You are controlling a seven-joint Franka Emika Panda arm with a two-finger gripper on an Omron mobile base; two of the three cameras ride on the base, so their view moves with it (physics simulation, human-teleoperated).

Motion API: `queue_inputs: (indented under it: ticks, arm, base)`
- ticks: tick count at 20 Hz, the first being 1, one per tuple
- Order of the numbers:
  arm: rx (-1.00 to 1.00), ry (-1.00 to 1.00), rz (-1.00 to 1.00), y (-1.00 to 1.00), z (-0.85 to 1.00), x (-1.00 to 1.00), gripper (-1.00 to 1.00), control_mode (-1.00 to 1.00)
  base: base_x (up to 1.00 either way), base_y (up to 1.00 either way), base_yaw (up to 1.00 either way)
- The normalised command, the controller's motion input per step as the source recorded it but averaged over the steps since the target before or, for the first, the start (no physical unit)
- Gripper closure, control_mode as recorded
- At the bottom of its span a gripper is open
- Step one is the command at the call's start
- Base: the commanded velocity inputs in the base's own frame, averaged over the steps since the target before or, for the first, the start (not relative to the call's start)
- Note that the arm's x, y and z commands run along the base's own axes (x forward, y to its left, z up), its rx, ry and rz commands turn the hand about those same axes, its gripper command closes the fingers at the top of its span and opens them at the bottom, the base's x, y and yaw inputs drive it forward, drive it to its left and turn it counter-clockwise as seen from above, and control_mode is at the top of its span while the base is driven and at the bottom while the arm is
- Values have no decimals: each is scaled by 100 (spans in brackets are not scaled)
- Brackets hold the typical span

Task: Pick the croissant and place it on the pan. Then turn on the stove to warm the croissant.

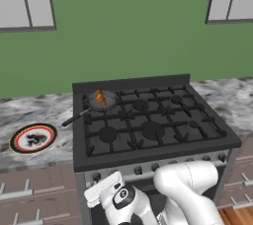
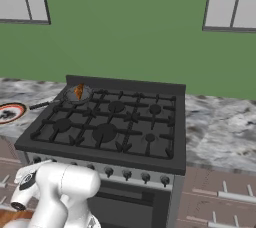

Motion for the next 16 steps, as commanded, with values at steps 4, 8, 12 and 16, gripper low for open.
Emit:
queue_inputs:
  ticks: [4,8,12,16]
  arm:
    - [0,-4,7,15,-21,34,-100,-100]
    - [1,-2,7,17,-17,37,-100,-100]
    - [1,0,8,34,-45,26,-100,-100]
    - [2,0,9,29,-49,20,-100,-100]
  base:
    - [0,0,0]
    - [0,0,0]
    - [0,0,0]
    - [0,0,0]
